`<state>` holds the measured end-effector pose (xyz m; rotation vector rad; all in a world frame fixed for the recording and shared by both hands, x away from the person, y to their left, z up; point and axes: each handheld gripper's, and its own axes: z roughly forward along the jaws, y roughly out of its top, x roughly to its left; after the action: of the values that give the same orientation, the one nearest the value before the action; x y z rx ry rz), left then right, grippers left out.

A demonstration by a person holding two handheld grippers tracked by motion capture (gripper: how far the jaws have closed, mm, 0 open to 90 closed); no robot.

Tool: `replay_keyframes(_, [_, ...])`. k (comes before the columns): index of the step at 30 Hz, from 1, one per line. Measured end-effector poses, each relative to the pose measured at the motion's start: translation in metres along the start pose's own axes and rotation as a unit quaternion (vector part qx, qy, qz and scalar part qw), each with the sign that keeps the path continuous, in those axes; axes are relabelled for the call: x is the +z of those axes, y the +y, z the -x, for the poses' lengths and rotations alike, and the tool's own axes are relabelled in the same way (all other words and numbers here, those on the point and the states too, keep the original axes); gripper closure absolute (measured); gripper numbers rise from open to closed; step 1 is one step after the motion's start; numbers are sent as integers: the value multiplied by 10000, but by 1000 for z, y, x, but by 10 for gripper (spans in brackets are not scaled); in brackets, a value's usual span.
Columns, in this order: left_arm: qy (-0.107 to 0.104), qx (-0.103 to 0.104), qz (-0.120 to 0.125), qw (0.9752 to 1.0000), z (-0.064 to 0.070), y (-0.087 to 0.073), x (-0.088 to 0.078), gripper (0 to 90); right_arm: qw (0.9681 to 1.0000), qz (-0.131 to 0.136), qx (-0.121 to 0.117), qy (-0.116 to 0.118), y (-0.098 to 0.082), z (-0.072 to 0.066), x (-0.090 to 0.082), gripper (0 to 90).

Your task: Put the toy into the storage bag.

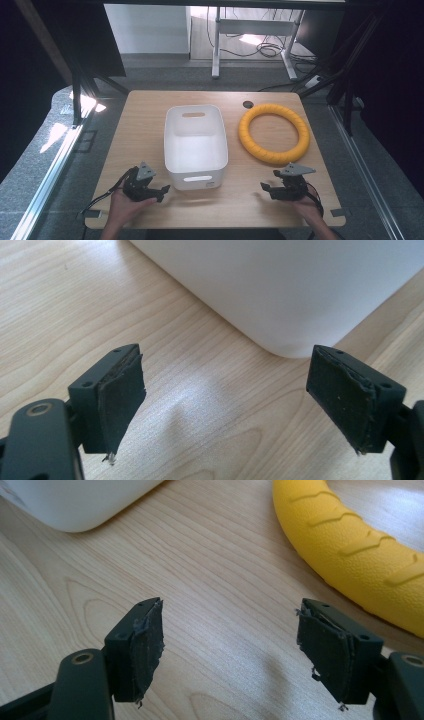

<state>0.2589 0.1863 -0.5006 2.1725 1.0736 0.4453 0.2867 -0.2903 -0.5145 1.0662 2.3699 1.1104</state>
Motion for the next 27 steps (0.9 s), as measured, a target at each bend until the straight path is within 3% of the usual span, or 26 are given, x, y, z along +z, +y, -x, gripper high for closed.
replay_keyframes(10, [-90, -34, 16, 10000, 1, 0, 1, 153, 9996, -35, -169, 231, 3, -4, 0, 327])
replay_keyframes(17, [-336, -178, 109, 9992, 3, 1, 0, 152, 9994, -12, -247, 246, 7, -2, -4, 329])
replay_keyframes(21, [-330, -129, 35, 9994, 3, 1, 0, 150, 9993, -6, -317, 196, 11, -1, -8, 330])
replay_keyframes(25, [-349, -114, 63, 9993, 1, 1, -2, 150, 9992, 45, -334, 201, 26, 5, -12, 330])
replay_keyframes(27, [-331, -77, 55, 9994, 1, 0, -3, 150, 9987, -66, -411, 305, 35, 8, -12, 326])
